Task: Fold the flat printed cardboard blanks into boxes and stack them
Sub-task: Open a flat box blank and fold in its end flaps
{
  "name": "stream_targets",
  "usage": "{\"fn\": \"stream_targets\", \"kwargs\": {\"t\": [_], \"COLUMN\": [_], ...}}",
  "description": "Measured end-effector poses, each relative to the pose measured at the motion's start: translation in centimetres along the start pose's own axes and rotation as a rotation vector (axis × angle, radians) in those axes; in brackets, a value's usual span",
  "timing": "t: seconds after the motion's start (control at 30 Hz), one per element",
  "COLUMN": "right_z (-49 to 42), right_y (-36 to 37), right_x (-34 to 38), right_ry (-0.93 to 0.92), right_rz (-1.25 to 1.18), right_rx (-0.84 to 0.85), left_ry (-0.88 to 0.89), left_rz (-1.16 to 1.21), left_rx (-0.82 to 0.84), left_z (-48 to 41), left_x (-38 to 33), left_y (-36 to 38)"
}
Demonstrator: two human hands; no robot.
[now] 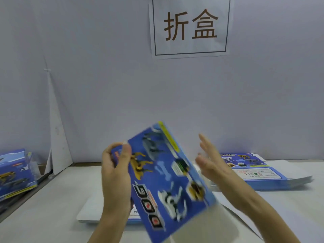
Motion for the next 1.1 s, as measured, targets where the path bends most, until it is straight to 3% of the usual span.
{"fn": "stream_targets", "kwargs": {"t": [0.1,0.2,0.3,0.37,0.4,0.47,0.5,0.63,0.7,0.8,0.9,1.03,1.1], "right_z": [0.7,0.2,0.1,0.3,0.1,-0.5,-0.9,-1.9,-1.6,-0.2,0.9,1.0,0.2], "right_y": [-0.2,-0.4,-0.8,-0.7,-0.4,0.6,1.1,2.0,2.8,3.7,3.8,3.9,3.5], "right_x": [-1.4,-1.7,0.0,1.5,2.5,5.0,6.2,8.6,8.5,8.1,6.0,3.2,1.5], "right_ry": [0.192,0.137,0.029,0.037,0.023,-0.128,-0.214,-0.667,-0.831,-0.893,-0.559,-0.088,0.063], "right_rz": [0.316,0.502,0.638,0.864,1.012,1.215,1.306,1.349,1.391,1.311,0.999,0.296,0.08], "right_rx": [0.209,0.048,-0.304,-0.413,-0.425,-0.447,-0.434,-0.511,-0.53,-0.639,-0.736,-0.53,-0.487], "left_ry": [0.042,0.0,0.159,0.373,0.374,0.303,0.329,0.669,0.79,0.655,0.565,0.512,0.488], "left_rz": [0.071,0.054,-0.488,-0.706,-0.754,-0.904,-0.998,-1.362,-1.418,-1.397,-1.344,-1.288,-1.304], "left_rx": [-0.227,-0.206,-0.06,0.18,0.353,0.594,0.629,0.488,0.334,0.119,-0.013,-0.023,-0.012], "left_z": [-1.3,-2.0,-1.3,0.3,1.2,2.8,3.2,3.0,2.1,1.3,0.7,0.2,0.2], "left_x": [0.4,1.2,0.8,-0.4,-0.6,-0.1,0.3,-0.7,-1.3,-1.7,-2.3,-2.4,-2.3], "left_y": [-2.3,-2.6,-1.3,0.5,1.7,3.2,3.5,3.4,2.5,1.4,0.5,0.0,0.0]}}
Point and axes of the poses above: each hand's wrist, its own z-axis away from the middle knuckle, its own y-axis out of the palm, x = y × z, the point moved 4 cm from there along -z, towards the middle knuckle, and after that the axes turned 7 degrees about z, right-handed, at the moved point
